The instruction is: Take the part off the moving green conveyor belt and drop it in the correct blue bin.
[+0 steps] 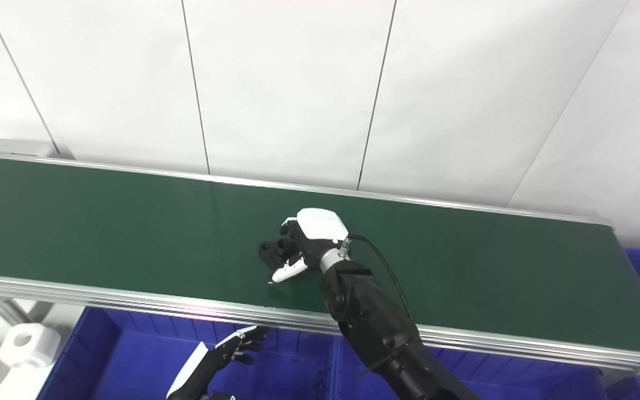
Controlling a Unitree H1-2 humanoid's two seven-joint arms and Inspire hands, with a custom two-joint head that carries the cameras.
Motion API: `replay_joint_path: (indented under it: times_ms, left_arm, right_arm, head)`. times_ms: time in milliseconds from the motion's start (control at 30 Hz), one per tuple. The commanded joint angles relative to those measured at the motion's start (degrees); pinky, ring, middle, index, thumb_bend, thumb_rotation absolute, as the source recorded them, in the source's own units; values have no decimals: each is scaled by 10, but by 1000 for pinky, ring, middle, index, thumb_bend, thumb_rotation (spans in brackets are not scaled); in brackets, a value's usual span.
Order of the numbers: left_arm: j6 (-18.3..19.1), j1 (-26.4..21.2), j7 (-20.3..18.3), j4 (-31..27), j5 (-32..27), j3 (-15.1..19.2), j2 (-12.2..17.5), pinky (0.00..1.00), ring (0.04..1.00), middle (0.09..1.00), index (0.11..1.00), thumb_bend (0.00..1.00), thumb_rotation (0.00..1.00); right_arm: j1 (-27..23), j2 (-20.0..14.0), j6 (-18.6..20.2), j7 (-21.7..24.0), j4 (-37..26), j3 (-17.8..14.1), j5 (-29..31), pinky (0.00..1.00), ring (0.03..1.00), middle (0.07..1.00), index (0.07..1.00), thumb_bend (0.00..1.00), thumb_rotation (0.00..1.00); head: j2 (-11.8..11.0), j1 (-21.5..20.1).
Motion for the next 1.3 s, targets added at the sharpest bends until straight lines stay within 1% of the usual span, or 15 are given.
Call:
replay_joint_path:
  times_ms: [0, 67, 167, 200, 267, 467, 600, 667, 800, 833, 867, 967, 1100, 1233, 1267]
  left_arm:
    - [-22, -13, 13, -15, 2, 2, -4, 683, 789, 836, 839, 699, 262]
    - [-22, -13, 8, -15, -3, 5, -5, 689, 794, 839, 839, 703, 266]
    - [-22, -14, 9, -14, 0, 5, -5, 691, 796, 840, 841, 703, 272]
    - [-22, -14, 10, -14, 2, 5, -4, 692, 797, 840, 841, 703, 278]
    - [-22, -15, 9, -14, 2, 5, -4, 699, 799, 841, 841, 704, 283]
    - [-22, -17, 2, -13, -2, 9, -3, 710, 800, 839, 841, 710, 275]
    - [-22, -18, 1, -9, -1, 10, -3, 712, 804, 838, 839, 708, 271]
    - [-22, -18, -1, -9, -3, 11, -4, 712, 806, 839, 839, 705, 264]
    - [-22, -17, -2, -13, 1, 10, -3, 727, 812, 844, 845, 705, 280]
    - [-22, -17, -1, -14, 3, 10, -2, 729, 813, 844, 846, 706, 283]
    - [-22, -16, 0, -15, 4, 9, -2, 733, 815, 844, 847, 705, 283]
    - [-22, -15, 3, -19, 4, 8, -3, 736, 811, 839, 844, 707, 279]
    - [-22, -9, 2, -28, 4, 9, -3, 743, 808, 838, 844, 722, 286]
    - [-22, -4, -2, -38, 8, 7, -3, 728, 802, 839, 850, 717, 279]
    - [-22, -2, -2, -42, 6, 7, -4, 725, 801, 838, 850, 717, 277]
  right_arm:
    - [-13, 1, -18, -19, -13, 6, -11, 427, 515, 548, 596, 621, 75]
    - [-10, -4, -15, -29, -15, 15, -23, 271, 355, 431, 531, 538, 12]
    - [-11, -13, -8, -27, -21, 28, -40, 204, 289, 405, 511, 524, 1]
    - [-11, -17, -5, -22, -23, 33, -47, 189, 274, 402, 508, 523, 0]
    - [-12, -22, 0, -15, -26, 38, -58, 205, 294, 407, 508, 523, 0]
    - [-17, -41, 5, 14, -54, 58, -92, 127, 202, 417, 488, 527, 0]
    - [-21, -46, 8, 41, -79, 60, -106, 137, 213, 411, 491, 527, 0]
    - [-19, -46, 8, 53, -98, 54, -105, 148, 224, 402, 493, 526, 0]
    - [-10, -43, 14, 65, -143, 36, -102, 116, 185, 394, 485, 525, 0]
    - [-3, -44, 14, 66, -167, 28, -98, 115, 183, 393, 485, 525, 0]
    - [1, -45, 13, 67, -183, 21, -96, 124, 191, 438, 482, 528, 0]
    - [23, -51, 24, 82, -259, 0, -107, 146, 212, 466, 483, 529, 0]
    - [61, -61, 25, 102, -355, -37, -104, 154, 222, 470, 483, 529, 0]
    - [115, -63, 31, 112, -448, -87, -99, 185, 248, 472, 486, 528, 0]
    - [134, -62, 28, 108, -471, -101, -93, 189, 251, 472, 486, 528, 0]
  head:
    - [0, -1]
    - [1, -3]
    - [1, -3]
    - [1, -4]
    - [1, -4]
    - [1, -7]
    - [0, -7]
    - [2, -7]
    - [5, -9]
    - [8, -11]
    - [8, -11]
    - [11, -10]
    - [17, -8]
    - [22, 2]
    - [28, 9]
